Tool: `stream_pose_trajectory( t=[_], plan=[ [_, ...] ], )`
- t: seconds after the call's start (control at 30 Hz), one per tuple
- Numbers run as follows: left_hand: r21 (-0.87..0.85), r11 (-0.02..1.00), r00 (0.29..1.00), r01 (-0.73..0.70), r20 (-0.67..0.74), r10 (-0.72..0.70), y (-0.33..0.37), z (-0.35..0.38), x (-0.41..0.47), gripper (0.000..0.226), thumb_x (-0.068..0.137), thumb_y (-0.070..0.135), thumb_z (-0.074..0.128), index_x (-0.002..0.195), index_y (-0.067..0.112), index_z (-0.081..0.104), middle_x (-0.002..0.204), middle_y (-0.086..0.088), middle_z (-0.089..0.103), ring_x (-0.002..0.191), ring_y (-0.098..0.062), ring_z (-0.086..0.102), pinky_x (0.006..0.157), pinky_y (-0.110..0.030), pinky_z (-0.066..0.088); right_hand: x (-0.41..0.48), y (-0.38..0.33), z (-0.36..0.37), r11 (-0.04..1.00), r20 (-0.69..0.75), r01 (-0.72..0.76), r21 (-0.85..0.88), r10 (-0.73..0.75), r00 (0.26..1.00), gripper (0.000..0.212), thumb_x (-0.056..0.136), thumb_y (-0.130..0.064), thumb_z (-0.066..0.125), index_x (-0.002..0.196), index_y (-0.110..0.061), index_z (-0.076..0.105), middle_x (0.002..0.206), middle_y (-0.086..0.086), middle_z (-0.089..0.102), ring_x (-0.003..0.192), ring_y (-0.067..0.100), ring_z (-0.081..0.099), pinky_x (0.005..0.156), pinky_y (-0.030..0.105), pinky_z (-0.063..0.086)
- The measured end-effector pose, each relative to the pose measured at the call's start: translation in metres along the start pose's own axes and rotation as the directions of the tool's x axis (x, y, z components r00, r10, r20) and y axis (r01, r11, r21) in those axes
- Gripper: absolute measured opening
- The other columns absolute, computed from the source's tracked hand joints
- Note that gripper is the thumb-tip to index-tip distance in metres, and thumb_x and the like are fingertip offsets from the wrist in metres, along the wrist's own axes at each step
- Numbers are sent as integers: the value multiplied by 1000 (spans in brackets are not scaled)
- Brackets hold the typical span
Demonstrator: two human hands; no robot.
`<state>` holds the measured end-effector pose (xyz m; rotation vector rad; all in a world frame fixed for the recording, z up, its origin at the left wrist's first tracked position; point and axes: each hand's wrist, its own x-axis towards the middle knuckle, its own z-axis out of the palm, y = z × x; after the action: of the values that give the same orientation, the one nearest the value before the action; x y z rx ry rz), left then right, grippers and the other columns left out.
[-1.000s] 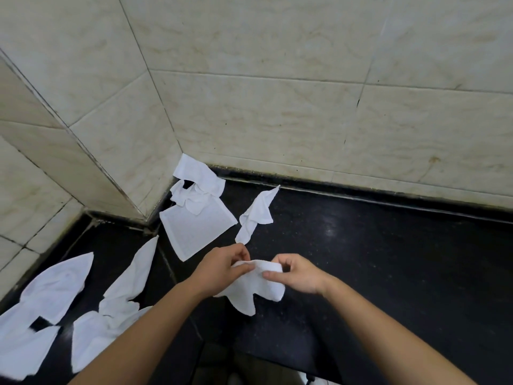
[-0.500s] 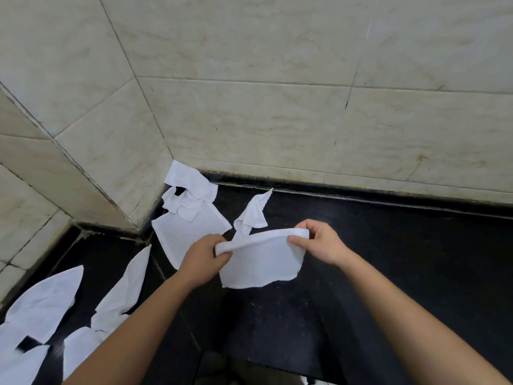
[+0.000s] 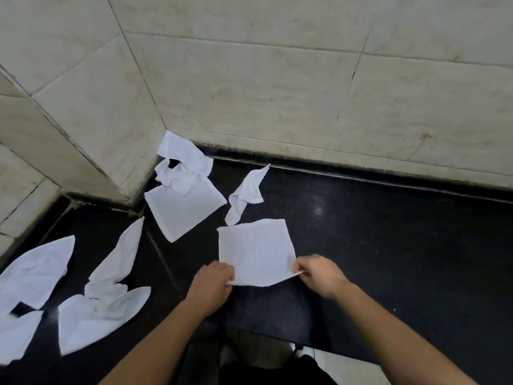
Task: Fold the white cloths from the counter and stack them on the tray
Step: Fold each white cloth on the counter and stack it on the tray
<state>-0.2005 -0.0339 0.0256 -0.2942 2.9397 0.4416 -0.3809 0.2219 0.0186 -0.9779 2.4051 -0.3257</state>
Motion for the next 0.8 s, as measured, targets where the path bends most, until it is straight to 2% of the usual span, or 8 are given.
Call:
stream_pose_trajectory(
  t=[0.1,0.27,0.4,0.47,0.53,0.6,0.73,0.8],
  plan=[
    [25,1000,994,18,104,-20,1,38,-26,9,79,19,68,83,23,62,89,5,67,87,-19,62,72,-31,43,-17,11,34,994,152,30,-110,-13,988,23,93,-25,50,110,-34,63,114,-5,66,109,20,58,87,33,46],
    [1,999,995,-46,91,46,-3,61,-54,27,62,25,83,71,30,59,84,14,66,78,-11,67,57,-22,43,-41,18,52,988,147,95,-119,-77,986,23,94,-26,49,109,-30,66,114,-7,64,109,18,57,87,33,47],
    [79,992,987,-101,136,90,-5,68,-69,20,62,39,86,70,34,69,111,10,73,103,-12,70,60,-23,56,-51,22,58,982,123,146,-122,-131,984,24,94,-26,51,111,-28,68,123,-8,62,113,17,57,91,33,48],
    [124,982,980,-145,156,125,-9,77,-78,7,73,38,76,77,33,72,119,5,71,110,-15,68,63,-24,58,-54,25,63,974,140,183,-137,-164,976,26,95,-26,50,114,-26,69,128,-8,60,117,18,56,94,35,48],
    [131,977,974,-167,173,143,-14,82,-82,24,83,37,50,84,32,73,124,3,69,114,-17,66,66,-25,59,-55,26,63,965,160,217,-146,-193,968,27,96,-28,51,115,-27,69,130,-10,58,118,16,55,96,34,48],
    [117,978,979,-174,130,158,-17,85,-85,32,85,38,42,89,32,73,125,4,68,115,-17,66,69,-26,59,-52,27,57,968,200,215,-130,-187,962,26,97,-32,52,115,-30,70,129,-13,58,118,13,54,96,31,47],
    [-248,967,998,61,37,-54,-11,67,-81,24,97,33,55,105,27,76,119,18,63,113,-4,58,92,-23,50,-35,24,40,991,190,28,132,-53,980,18,94,-33,63,108,-33,74,108,-17,71,101,5,63,88,27,51],
    [-525,800,951,289,59,-304,-9,55,-66,17,95,24,64,106,19,76,105,16,66,100,-3,62,88,-22,49,-18,22,35,911,117,-125,393,86,989,14,89,-29,72,102,-31,77,95,-13,75,90,0,67,83,20,53]
  ],
)
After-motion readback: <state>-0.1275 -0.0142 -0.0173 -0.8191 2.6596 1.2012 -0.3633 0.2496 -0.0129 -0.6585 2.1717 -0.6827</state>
